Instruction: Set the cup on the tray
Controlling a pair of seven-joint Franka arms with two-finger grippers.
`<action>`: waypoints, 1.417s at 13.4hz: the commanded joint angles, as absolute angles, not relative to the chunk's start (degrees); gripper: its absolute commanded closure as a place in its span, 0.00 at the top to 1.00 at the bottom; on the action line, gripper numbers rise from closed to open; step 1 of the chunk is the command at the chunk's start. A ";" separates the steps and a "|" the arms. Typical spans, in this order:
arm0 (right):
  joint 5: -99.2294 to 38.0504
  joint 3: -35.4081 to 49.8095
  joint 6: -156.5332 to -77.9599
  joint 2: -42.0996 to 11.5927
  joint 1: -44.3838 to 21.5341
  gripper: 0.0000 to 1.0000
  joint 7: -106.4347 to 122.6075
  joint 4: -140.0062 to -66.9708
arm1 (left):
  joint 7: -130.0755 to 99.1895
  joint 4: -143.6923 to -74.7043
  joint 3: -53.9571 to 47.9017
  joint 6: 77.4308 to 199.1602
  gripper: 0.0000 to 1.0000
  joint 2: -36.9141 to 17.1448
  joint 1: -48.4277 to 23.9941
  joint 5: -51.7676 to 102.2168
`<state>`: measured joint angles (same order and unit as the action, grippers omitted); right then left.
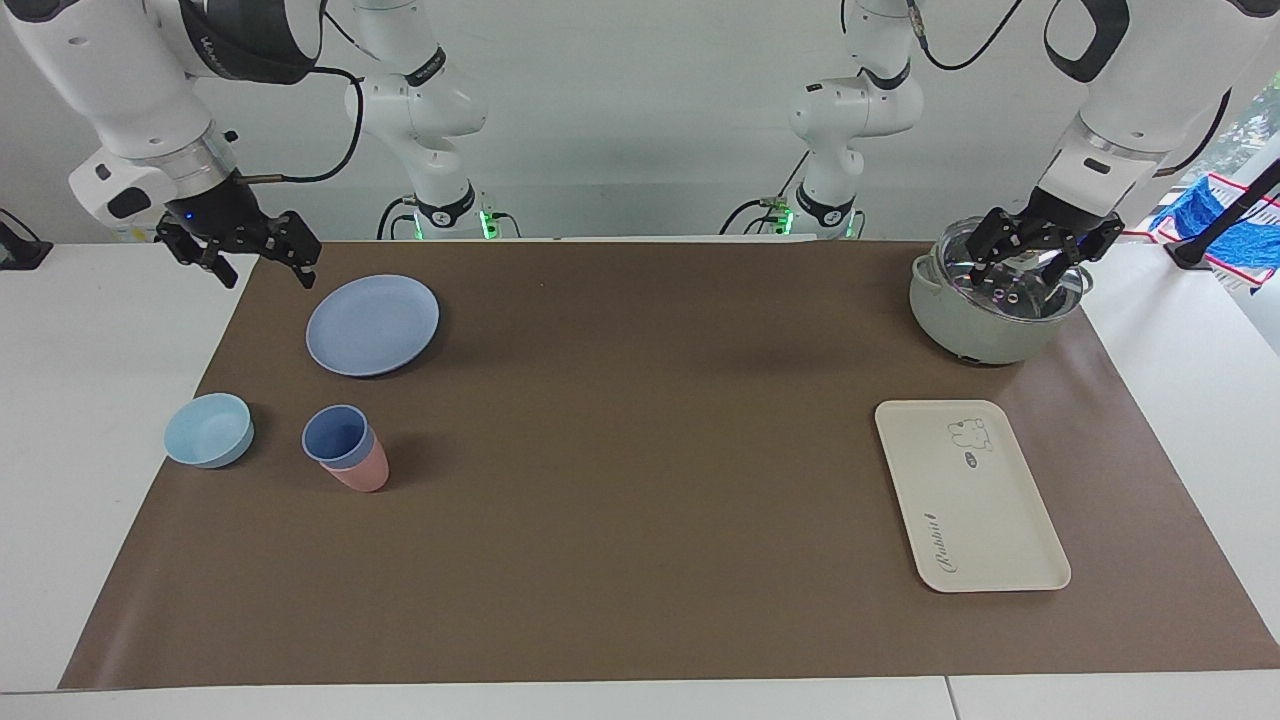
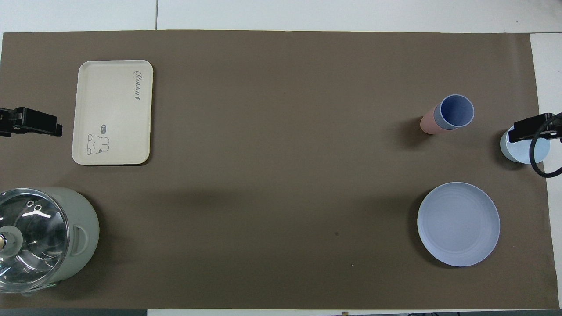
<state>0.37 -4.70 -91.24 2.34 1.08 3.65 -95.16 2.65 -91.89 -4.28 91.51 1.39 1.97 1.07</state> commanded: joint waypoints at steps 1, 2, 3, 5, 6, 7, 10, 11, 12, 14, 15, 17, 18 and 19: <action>0.26 -4.13 -90.09 1.58 1.85 1.00 3.08 -93.87 | 2.11 -93.78 -4.04 91.85 1.00 3.08 2.11 1.67; 0.35 -4.13 -90.00 1.58 1.85 1.00 3.08 -93.87 | 2.11 -93.78 -4.04 91.85 1.00 3.16 2.11 1.67; 0.26 -4.22 -90.17 1.76 1.85 1.00 2.90 -93.95 | 2.11 -93.78 -4.04 91.85 1.00 3.08 2.11 1.67; 0.18 -4.22 -90.96 1.58 2.28 1.00 2.72 -93.78 | 2.11 -93.78 -4.04 91.85 1.00 3.08 2.02 1.67; 0.18 -4.13 -90.97 1.58 2.37 1.00 2.81 -93.78 | 2.11 -93.78 -4.04 91.85 1.00 3.08 2.02 1.67; 0.18 -4.13 -90.97 1.58 2.37 1.00 2.81 -93.78 | 2.11 -93.78 -4.04 91.85 1.00 3.16 2.11 1.67; 0.18 -3.60 -91.23 1.58 2.37 1.00 2.90 -93.78 | 2.11 -93.78 -4.04 91.85 1.00 3.08 2.02 1.67; 0.18 -4.13 -92.97 1.67 2.46 1.00 3.07 -93.61 | 2.11 -93.78 -4.04 91.85 1.00 3.08 2.02 1.67; 0.18 -4.13 -94.82 1.67 2.63 1.00 3.25 -93.52 | 2.11 -93.78 -4.04 91.85 1.00 3.16 2.02 1.67; 0.36 -4.04 -96.32 1.06 2.37 1.00 3.17 -92.82 | 2.11 -93.78 -4.04 91.85 1.00 3.16 2.11 1.67; 0.00 -3.96 -96.50 0.01 2.46 1.00 2.55 -92.38 | 2.11 -93.78 -4.04 91.85 1.00 3.08 2.11 1.67; -1.05 -3.78 -94.06 -7.16 2.64 1.00 0.10 -83.38 | 2.11 -93.78 -4.04 91.85 1.00 3.08 2.11 1.67; -3.40 -3.95 -90.30 -12.43 3.42 1.00 -0.61 -77.58 | 2.11 -93.78 -4.04 91.85 1.00 3.08 2.11 1.67; -4.30 -3.96 -88.70 -17.61 4.47 1.00 -0.96 -70.91 | 2.11 -93.78 -4.04 91.85 1.00 3.16 2.11 1.67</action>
<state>-1.77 -4.76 -93.58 -5.72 1.68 0.20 -85.60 2.56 -91.89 -4.28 91.51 1.39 1.97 1.07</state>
